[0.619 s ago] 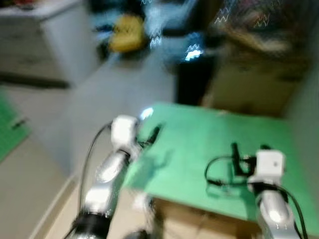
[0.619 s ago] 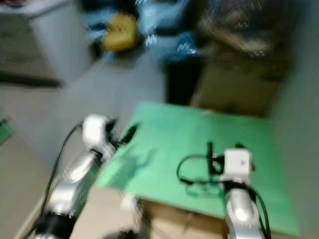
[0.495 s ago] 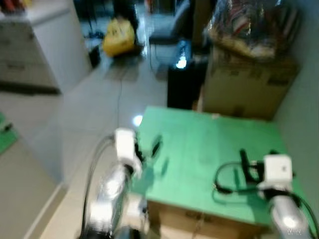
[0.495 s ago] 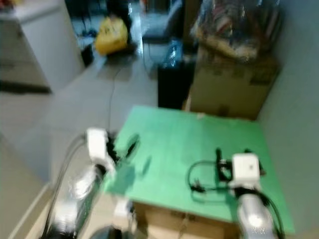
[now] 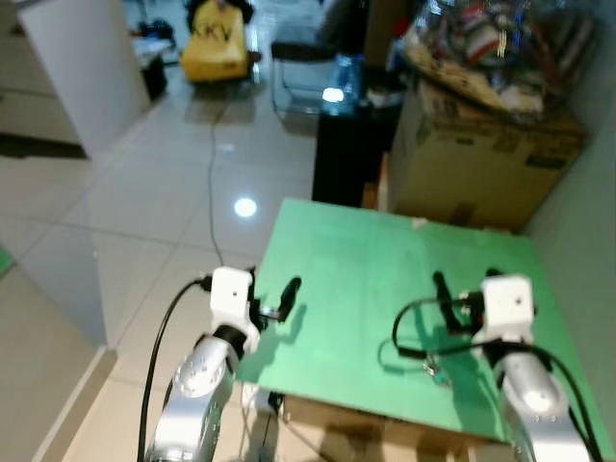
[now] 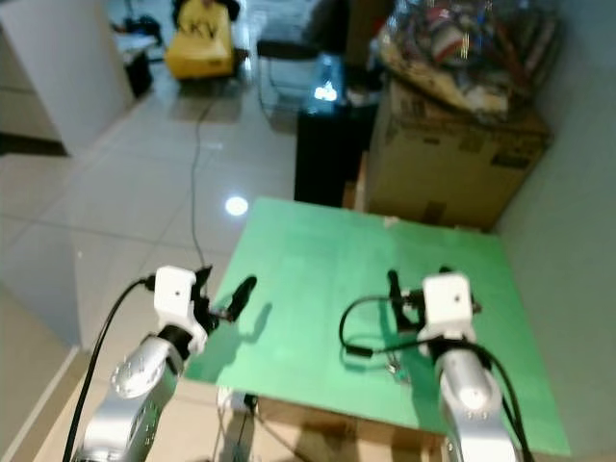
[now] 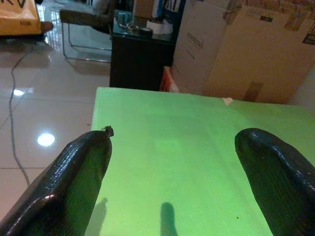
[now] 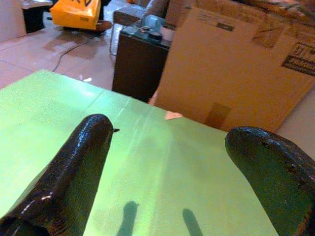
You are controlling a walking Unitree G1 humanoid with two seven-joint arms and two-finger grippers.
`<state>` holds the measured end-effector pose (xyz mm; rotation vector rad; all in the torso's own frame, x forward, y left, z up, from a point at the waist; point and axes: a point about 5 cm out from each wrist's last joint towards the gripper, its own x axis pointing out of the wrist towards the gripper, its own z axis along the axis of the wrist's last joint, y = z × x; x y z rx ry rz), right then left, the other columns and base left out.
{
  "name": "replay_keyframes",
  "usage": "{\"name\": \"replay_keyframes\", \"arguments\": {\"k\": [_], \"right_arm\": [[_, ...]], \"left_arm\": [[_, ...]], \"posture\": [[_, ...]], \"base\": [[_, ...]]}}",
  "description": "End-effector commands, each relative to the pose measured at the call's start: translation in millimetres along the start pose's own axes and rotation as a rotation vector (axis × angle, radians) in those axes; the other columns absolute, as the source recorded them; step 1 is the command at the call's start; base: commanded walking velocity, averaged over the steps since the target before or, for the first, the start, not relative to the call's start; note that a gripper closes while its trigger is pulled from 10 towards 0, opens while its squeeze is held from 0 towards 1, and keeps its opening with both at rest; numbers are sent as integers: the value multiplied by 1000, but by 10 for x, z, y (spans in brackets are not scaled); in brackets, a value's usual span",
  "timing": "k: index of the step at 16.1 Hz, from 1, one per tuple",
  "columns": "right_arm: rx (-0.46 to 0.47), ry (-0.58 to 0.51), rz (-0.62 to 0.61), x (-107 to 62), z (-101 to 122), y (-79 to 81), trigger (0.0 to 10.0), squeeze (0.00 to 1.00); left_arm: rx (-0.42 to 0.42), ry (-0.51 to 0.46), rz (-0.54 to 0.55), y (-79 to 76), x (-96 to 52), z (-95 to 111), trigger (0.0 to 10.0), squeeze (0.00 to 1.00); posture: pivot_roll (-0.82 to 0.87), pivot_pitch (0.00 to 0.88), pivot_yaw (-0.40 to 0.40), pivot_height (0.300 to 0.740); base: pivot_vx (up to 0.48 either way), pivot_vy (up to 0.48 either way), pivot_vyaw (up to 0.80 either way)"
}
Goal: Hang keys on a hook
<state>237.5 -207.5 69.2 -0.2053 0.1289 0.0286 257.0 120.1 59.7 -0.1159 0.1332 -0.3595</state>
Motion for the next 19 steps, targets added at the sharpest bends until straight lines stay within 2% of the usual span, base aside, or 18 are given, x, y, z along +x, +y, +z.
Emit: {"name": "replay_keyframes", "arguments": {"k": [1, 5, 7, 10, 13, 16, 17, 19], "right_arm": [[-4, 9, -10, -3, -16, -25, 10000, 0], [12, 5, -46, -35, -19, -34, 10000, 0], [7, 9, -57, -61, -28, -60, 10000, 0], [1, 9, -74, -57, -18, -98, 10000, 0], [30, 31, -66, -14, -34, -87, 10000, 0], [65, 86, -7, 158, -99, 21, 10000, 0], [74, 100, 1, 235, -113, 57, 10000, 0], [107, 129, 16, 332, -165, 105, 10000, 0]], "left_arm": [[7, -11, -5, -13, 21, 57, 10000, 0], [-25, -5, -42, -59, 56, 52, 10000, 0], [-67, 5, -46, -88, 84, 20, 10000, 0], [-73, 7, -66, -129, 142, 37, 10000, 0], [-38, -3, -40, -73, 224, 86, 10000, 0], [47, -33, -93, -70, 300, 197, 10000, 0], [77, -48, -154, -90, 301, 243, 10000, 0], [188, -37, -271, -137, 247, 276, 10000, 0]], "posture": [[-107, 0, -38, 740], [-136, 0, -3, 740], [-152, 0, 7, 740], [-173, 0, 24, 740], [-175, 0, 29, 740], [-149, 0, 31, 740], [-130, 0, 34, 740], [-76, 23, 34, 740]], "base": [[0, 0, 0], [0, 0, 0], [0, -356, 0], [0, -461, 0], [0, -153, 0], [0, 0, 0], [0, 0, 0], [0, 0, 0]]}}
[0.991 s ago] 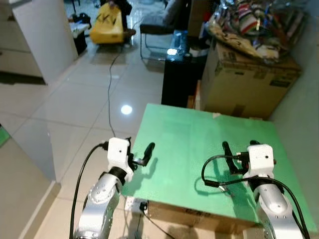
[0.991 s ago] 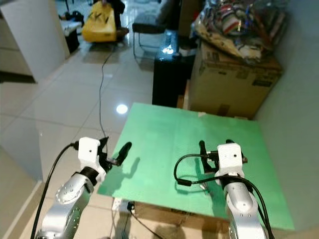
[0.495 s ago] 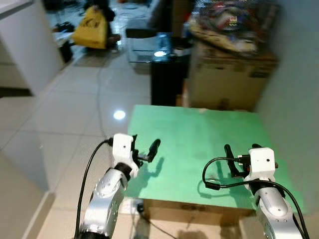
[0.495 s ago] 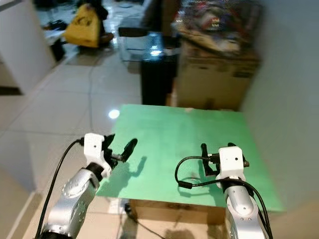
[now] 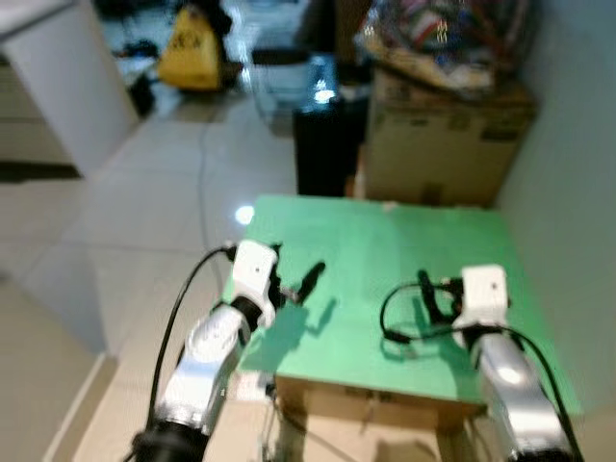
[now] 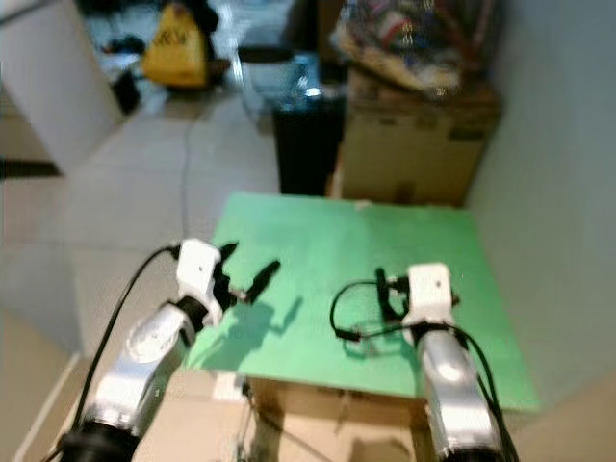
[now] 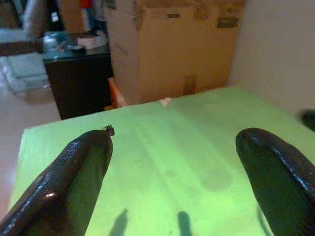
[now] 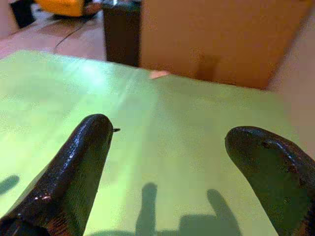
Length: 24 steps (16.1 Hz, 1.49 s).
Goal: Hang keys on a hook
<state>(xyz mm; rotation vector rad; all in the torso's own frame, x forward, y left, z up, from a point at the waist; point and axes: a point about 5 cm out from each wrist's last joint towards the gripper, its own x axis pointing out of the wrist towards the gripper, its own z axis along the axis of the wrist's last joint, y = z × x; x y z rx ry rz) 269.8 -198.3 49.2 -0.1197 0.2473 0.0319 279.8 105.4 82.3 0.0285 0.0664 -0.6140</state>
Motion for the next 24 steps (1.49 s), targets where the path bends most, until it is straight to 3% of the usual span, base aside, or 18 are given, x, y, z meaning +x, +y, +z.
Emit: {"name": "replay_keyframes", "arguments": {"k": [1, 3, 4, 5, 8, 12, 18, 24], "right_arm": [[34, 32, -2, 24, -68, -1, 10000, 0], [30, 68, -2, 77, -157, 63, 10000, 0], [21, 70, -12, 86, -174, 73, 10000, 0], [4, 64, -73, 75, -189, 80, 10000, 0], [-26, 26, -125, -30, -191, 165, 10000, 0], [-66, -8, -165, -188, -304, 231, 10000, 0], [112, -26, -221, -159, -390, 257, 10000, 0], [140, -1, -233, -126, -472, 334, 10000, 0]], "left_arm": [[46, -11, -79, -50, -32, 49, 10000, 0], [37, -24, -200, -39, -255, 160, 10000, 0], [-26, -15, -241, -44, -317, 197, 10000, 0], [-117, -46, -316, -97, -497, 308, 10000, 0], [-126, -60, -334, -199, -625, 264, 10000, 0], [-146, -84, -310, -219, -614, 223, 10000, 0], [-131, -82, -354, -350, -612, 184, 10000, 0], [-143, -69, -373, -335, -649, 190, 10000, 0]], "posture": [[-61, 40, 37, 740], [1, 100, 66, 740], [16, 115, 78, 740], [30, 135, 94, 740], [16, 139, 90, 740], [-4, 155, 67, 740], [-3, 229, 75, 740], [-13, 236, 99, 740]], "base": [[0, 0, 0], [0, 0, 0], [0, 0, 0], [0, 0, 0], [0, 0, 0], [0, 0, 0], [0, 0, 0], [0, 0, 0]]}}
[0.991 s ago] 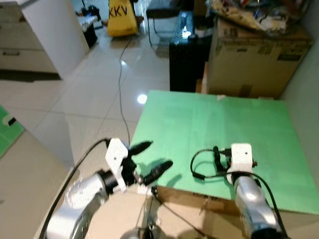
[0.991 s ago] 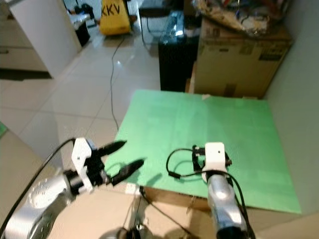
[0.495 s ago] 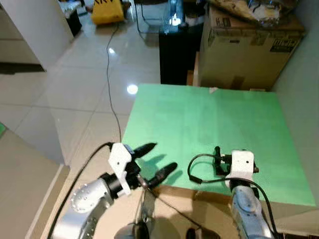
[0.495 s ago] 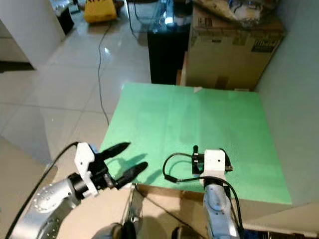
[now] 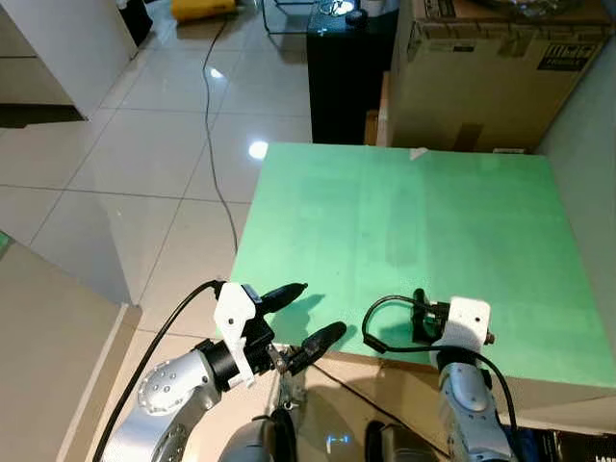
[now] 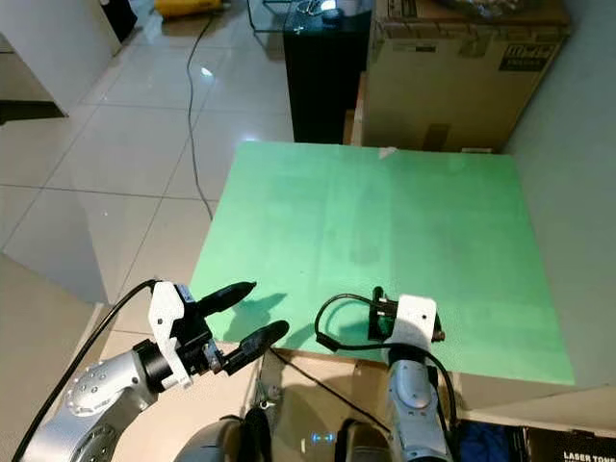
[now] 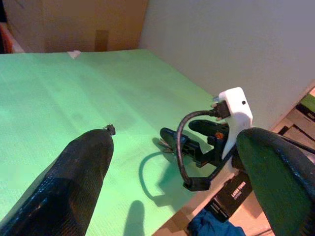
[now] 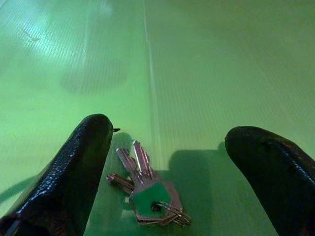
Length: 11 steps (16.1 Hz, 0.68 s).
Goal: Hang keys on a hook
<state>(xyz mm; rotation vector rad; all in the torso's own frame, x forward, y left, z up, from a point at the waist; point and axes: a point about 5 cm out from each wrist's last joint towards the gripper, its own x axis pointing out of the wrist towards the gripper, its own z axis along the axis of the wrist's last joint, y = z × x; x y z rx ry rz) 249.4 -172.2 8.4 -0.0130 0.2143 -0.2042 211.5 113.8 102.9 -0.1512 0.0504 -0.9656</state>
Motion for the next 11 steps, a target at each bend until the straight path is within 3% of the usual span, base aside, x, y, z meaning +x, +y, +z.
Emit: {"name": "replay_keyframes", "arguments": {"k": [1, 9, 10, 11], "right_arm": [[1, 27, -10, -46, -89, 19, 10000, 0], [-9, 74, 48, -94, -204, 145, 10000, 0], [-9, 76, 48, -94, -211, 145, 0, 0], [-7, 79, 49, -94, -217, 143, 0, 0]], "left_arm": [[6, 9, -16, -29, -56, 26, 10000, 0], [3, 25, 12, -55, -141, 10, 10000, 0], [4, 26, 16, -54, -143, 9, 10000, 0], [3, 26, 20, -52, -144, 7, 10000, 0]], "posture": [[-13, 236, 99, 740], [-7, 243, 85, 740], [-6, 243, 82, 740], [-5, 245, 81, 740]], "base": [[0, 0, 0], [0, 0, 0], [0, 0, 0], [0, 0, 0]]}}
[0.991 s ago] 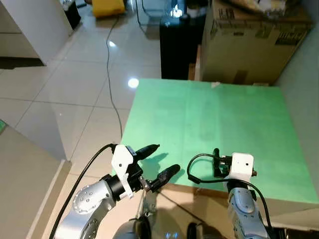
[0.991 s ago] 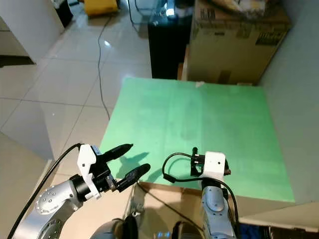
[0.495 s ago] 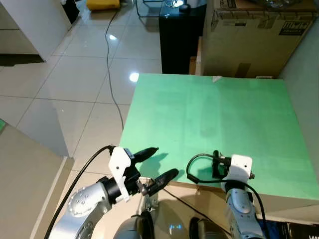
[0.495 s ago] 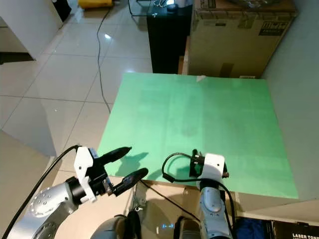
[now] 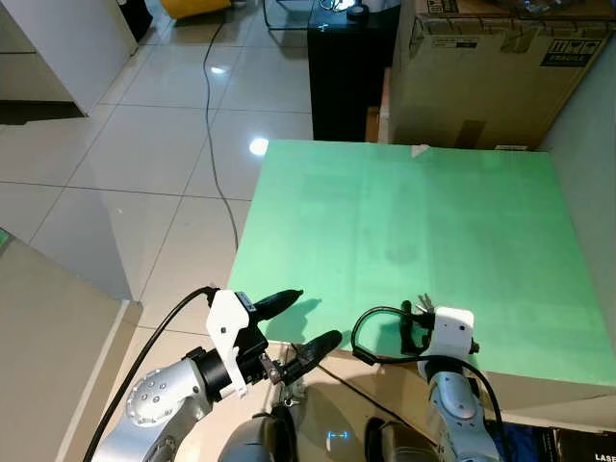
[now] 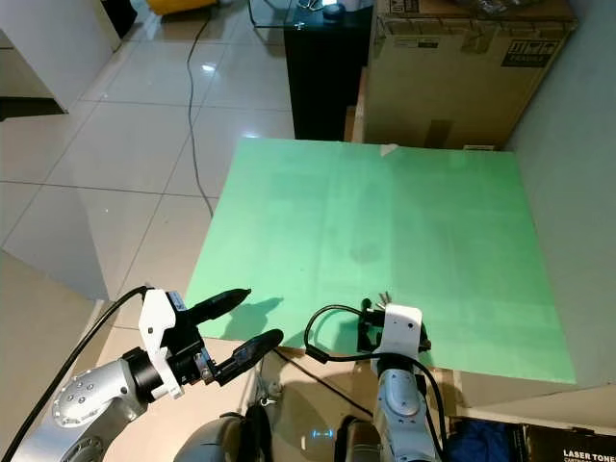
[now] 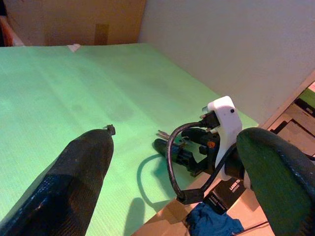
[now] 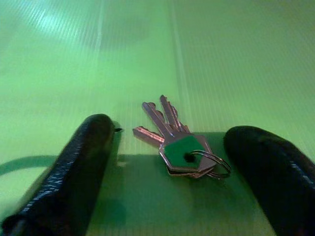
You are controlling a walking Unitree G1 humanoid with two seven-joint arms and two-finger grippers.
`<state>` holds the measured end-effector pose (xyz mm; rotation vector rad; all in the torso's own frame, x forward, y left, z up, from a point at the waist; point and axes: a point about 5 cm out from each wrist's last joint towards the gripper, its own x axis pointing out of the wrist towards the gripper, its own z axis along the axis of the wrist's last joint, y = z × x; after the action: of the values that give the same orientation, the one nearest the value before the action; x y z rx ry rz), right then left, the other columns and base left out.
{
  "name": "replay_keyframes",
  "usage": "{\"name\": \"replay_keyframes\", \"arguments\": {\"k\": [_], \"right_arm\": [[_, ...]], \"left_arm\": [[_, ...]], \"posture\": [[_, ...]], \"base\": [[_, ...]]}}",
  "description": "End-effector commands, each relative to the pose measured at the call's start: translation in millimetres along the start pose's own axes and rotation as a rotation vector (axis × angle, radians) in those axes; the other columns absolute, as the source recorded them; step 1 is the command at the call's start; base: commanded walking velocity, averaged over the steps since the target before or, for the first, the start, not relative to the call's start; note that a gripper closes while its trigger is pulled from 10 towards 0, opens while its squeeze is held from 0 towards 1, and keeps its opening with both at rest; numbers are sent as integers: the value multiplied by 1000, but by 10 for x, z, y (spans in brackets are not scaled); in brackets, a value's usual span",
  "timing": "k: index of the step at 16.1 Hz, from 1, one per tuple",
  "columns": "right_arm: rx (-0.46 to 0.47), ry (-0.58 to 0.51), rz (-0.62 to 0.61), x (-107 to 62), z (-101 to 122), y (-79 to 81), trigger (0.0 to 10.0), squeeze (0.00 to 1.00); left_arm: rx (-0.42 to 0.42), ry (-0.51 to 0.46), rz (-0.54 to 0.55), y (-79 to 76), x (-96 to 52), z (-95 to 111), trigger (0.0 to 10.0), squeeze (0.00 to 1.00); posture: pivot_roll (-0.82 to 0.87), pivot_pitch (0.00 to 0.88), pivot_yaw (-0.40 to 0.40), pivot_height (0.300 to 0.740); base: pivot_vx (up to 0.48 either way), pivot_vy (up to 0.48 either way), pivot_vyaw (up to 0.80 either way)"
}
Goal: Hang keys on a hook
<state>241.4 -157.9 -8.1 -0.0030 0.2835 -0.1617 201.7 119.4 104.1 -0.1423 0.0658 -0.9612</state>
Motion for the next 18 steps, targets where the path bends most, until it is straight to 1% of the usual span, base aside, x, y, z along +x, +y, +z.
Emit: {"name": "replay_keyframes", "arguments": {"k": [1, 6, 14, 16, 18], "right_arm": [[-3, 13, 3, -18, -42, 7, 0, 0], [-18, 10, -11, -3, -34, -18, 0, 0], [-22, 3, -9, 11, -17, -16, 0, 0], [-13, 11, -14, 8, -31, -31, 0, 0], [24, 35, -33, 2, -65, -58, 0, 0]], "left_arm": [[1, 11, 15, -5, -39, -3, 10000, 0], [4, 10, 13, -13, -9, -4, 10000, 0], [13, 20, 10, 31, 40, -36, 10000, 0], [13, 23, 8, 34, 56, -52, 10000, 0], [14, 24, 4, 35, 72, -62, 10000, 0]], "posture": [[-5, 245, 80, 740], [-16, 240, 81, 740], [-28, 231, 90, 740], [-33, 231, 90, 740], [-38, 230, 92, 740]], "base": [[0, 0, 0], [0, 0, 0], [0, 0, 0], [0, 0, 0], [0, 0, 0]]}}
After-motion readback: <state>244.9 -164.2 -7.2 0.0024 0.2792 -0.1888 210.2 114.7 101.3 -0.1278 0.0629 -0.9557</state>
